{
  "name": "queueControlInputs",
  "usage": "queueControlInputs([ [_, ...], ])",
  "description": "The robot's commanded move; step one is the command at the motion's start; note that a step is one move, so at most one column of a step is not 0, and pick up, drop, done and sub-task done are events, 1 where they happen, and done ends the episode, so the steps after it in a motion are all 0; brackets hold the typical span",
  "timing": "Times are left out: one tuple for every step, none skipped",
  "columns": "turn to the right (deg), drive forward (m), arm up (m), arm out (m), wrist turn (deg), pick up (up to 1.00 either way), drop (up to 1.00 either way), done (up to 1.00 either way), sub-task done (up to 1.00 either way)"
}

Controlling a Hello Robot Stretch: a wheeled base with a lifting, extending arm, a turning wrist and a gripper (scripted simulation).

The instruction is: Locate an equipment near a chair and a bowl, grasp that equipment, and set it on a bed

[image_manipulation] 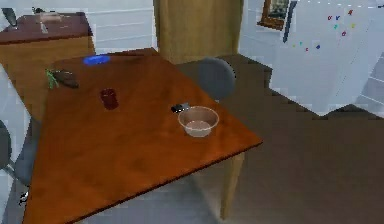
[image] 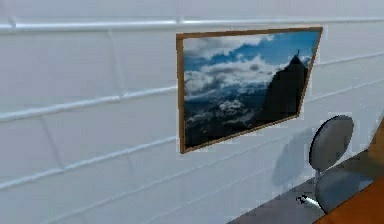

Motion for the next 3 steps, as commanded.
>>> queueControlInputs([
  [45.0, 0.00, 0.00, 0.00, 0.0, 0.00, 0.00, 0.00, 0.00],
  [45.0, 0.00, 0.00, 0.00, 0.0, 0.00, 0.00, 0.00, 0.00],
  [39.0, 0.00, 0.00, 0.00, 0.0, 0.00, 0.00, 0.00, 0.00],
])
